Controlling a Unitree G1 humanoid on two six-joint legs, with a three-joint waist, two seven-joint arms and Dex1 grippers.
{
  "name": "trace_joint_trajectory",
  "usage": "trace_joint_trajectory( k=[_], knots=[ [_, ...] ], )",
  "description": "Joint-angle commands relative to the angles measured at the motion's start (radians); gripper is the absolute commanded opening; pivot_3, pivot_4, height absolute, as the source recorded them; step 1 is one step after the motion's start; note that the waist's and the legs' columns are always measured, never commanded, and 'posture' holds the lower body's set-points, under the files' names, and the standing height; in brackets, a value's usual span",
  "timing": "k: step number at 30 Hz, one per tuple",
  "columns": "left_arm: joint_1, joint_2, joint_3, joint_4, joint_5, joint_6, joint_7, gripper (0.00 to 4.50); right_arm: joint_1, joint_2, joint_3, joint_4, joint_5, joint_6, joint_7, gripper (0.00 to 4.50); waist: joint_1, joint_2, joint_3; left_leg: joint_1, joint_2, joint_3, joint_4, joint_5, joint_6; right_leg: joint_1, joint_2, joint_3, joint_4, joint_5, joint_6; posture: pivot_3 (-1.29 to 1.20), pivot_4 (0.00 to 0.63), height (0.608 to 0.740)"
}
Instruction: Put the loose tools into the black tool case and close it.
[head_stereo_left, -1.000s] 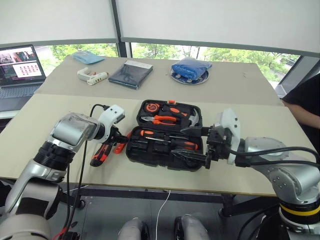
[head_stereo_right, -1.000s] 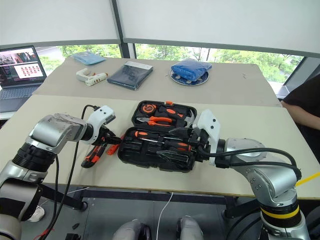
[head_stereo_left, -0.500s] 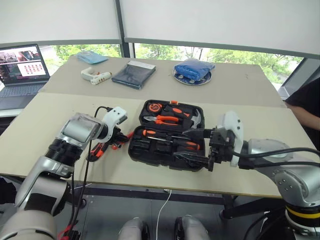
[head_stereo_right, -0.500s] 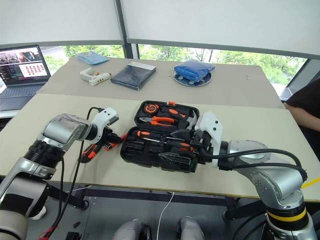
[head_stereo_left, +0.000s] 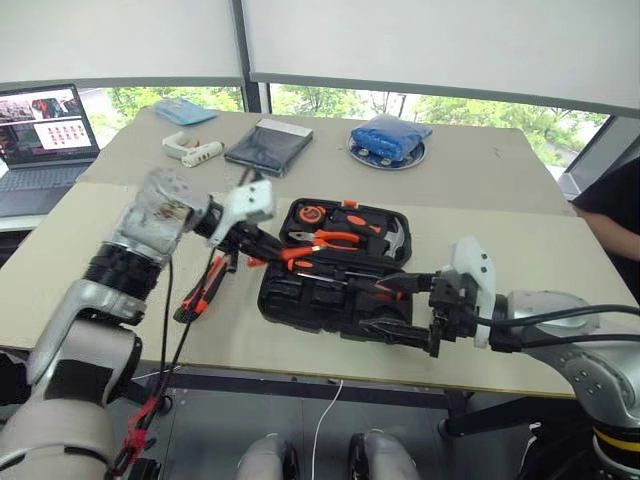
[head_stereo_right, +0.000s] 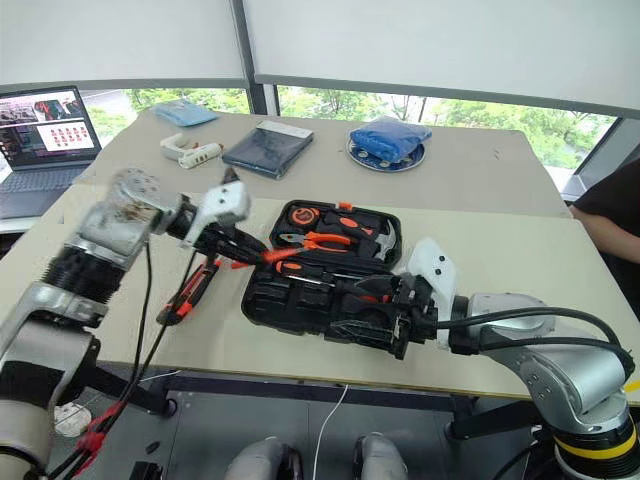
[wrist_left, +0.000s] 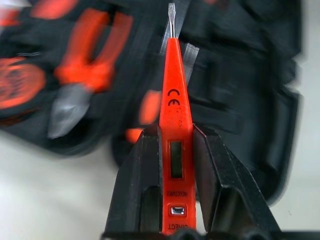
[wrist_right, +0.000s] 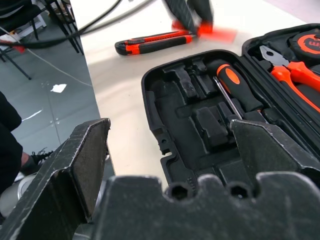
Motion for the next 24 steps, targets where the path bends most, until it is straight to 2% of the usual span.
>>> trace_joint_trajectory(
  k=[1, 6, 13, 18, 20, 24],
  knots=[
    [-0.071, -0.068, -0.048, 0.105, 0.088, -0.132, -0.048, 0.43, 0.011, -0.003, -0.041, -0.049, 0.02, -0.014, -0.027, 4.5, 0.0, 0.0, 0.0, 0.0, 0.0, 0.0, 0.0, 0.0, 0.0, 0.0, 0.0, 0.0, 0.0, 0.0, 0.0, 0.0, 0.15, 0.718],
    [-0.104, -0.158, -0.079, 0.226, 0.166, -0.234, -0.066, 0.43, 0.037, 0.001, -0.056, -0.077, 0.038, -0.007, -0.062, 4.5, 0.0, 0.0, 0.0, -0.001, 0.0, 0.0, 0.0, -0.001, 0.002, 0.0, 0.0, 0.0, -0.001, 0.0, 0.0, 0.0, 0.15, 0.718],
    [-0.122, -0.206, -0.086, 0.338, 0.26, -0.306, -0.03, 0.43, 0.055, -0.003, -0.074, -0.093, 0.06, -0.005, -0.103, 4.5, -0.001, -0.001, 0.0, -0.001, 0.0, 0.0, 0.001, -0.002, 0.004, 0.0, 0.0, 0.0, -0.001, 0.0, 0.0, 0.0, 0.15, 0.718],
    [-0.123, -0.221, -0.066, 0.359, 0.259, -0.299, -0.064, 0.43, 0.061, -0.007, -0.08, -0.091, 0.066, -0.007, -0.118, 4.5, -0.003, -0.001, 0.0, 0.0, 0.0, 0.0, 0.001, -0.003, 0.005, 0.0, -0.001, 0.001, -0.001, 0.0, 0.002, 0.0, 0.15, 0.718],
    [-0.122, -0.219, -0.055, 0.346, 0.248, -0.275, -0.093, 1.43, 0.061, -0.008, -0.079, -0.088, 0.065, -0.008, -0.119, 4.5, -0.004, -0.001, 0.0, 0.0, 0.0, -0.001, 0.001, -0.003, 0.005, 0.0, -0.001, 0.001, -0.001, 0.0, 0.002, 0.0, 0.15, 0.718],
    [-0.121, -0.186, -0.055, 0.282, 0.185, -0.216, -0.12, 2.77, 0.062, -0.01, -0.078, -0.087, 0.065, -0.009, -0.117, 4.5, -0.003, -0.001, 0.0, -0.001, 0.0, -0.001, 0.001, -0.003, 0.005, 0.0, -0.001, 0.001, -0.001, 0.0, 0.002, 0.0, 0.15, 0.718]
  ],
)
